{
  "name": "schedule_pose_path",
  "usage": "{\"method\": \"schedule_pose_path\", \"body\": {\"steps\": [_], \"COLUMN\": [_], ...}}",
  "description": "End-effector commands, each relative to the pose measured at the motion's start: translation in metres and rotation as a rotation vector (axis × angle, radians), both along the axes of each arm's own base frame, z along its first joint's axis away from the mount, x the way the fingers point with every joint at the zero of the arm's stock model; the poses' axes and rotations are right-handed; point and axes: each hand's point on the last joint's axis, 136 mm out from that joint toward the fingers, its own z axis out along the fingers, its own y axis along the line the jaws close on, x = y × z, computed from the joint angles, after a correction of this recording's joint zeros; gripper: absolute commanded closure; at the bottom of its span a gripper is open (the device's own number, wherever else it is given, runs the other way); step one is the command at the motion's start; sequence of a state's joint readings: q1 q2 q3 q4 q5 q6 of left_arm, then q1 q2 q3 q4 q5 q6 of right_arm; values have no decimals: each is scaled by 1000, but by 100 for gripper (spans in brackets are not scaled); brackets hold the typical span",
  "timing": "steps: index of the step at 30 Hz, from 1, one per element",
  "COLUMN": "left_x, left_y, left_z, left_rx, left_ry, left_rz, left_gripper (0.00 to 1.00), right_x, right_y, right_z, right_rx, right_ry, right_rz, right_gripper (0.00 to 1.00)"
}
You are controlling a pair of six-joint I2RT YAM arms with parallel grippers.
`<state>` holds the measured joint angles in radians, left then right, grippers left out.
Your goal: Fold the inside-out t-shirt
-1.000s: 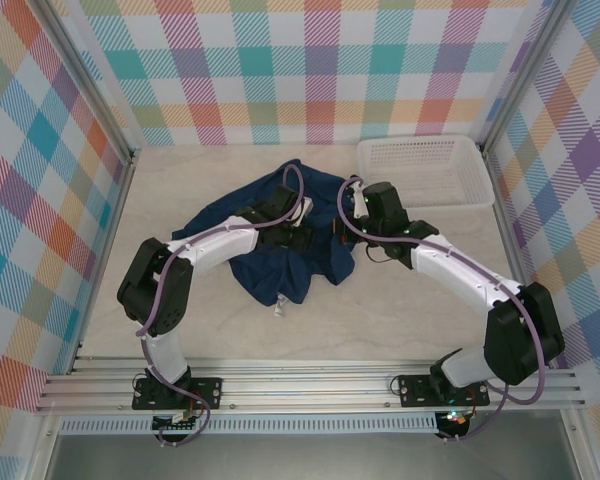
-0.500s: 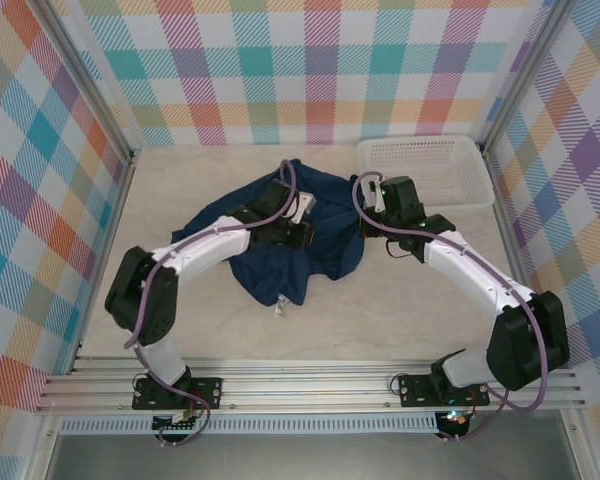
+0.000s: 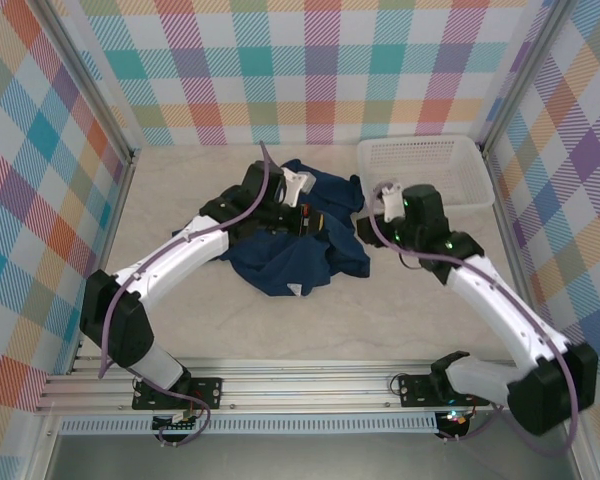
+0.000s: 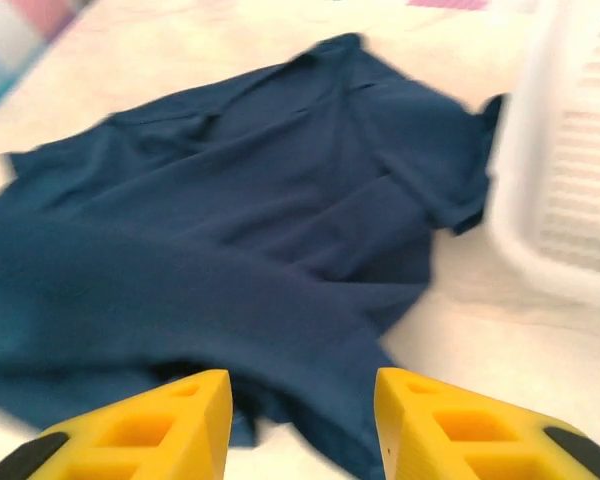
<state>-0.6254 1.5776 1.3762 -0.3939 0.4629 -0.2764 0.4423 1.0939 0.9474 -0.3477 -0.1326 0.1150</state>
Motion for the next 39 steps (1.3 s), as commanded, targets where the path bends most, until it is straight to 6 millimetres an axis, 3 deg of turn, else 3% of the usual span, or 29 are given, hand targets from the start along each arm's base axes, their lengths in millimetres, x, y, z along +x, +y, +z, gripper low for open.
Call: {"method": "schedule_pose_path", "body": {"steps": [1, 5, 10, 20, 29, 39], "left_x": [0, -5, -11, -14, -14, -19], "left_y": [0, 0, 3, -1, -8, -14], "left_z": [8, 9, 6, 11, 33, 54], "left_rx": [2, 19, 39, 19, -36, -93], "left_ry": [13, 12, 18, 19, 10, 19], "left_rz": [-8, -43, -64, -96, -113, -138], "left_gripper": [100, 100, 100, 100, 100, 100], "right_x": [-50, -66, -37, 27, 46, 49], "right_y": [33, 51, 65, 93, 106, 132], "right_z": [-3, -34, -70, -95, -109, -129], "right_rx": [141, 157, 149, 157, 119, 53], "right_ry": [-1, -8, -53, -190, -293, -333], "right_rz": [242, 307, 236, 157, 109, 163], "right_gripper": [59, 71, 84, 92, 93, 92]}}
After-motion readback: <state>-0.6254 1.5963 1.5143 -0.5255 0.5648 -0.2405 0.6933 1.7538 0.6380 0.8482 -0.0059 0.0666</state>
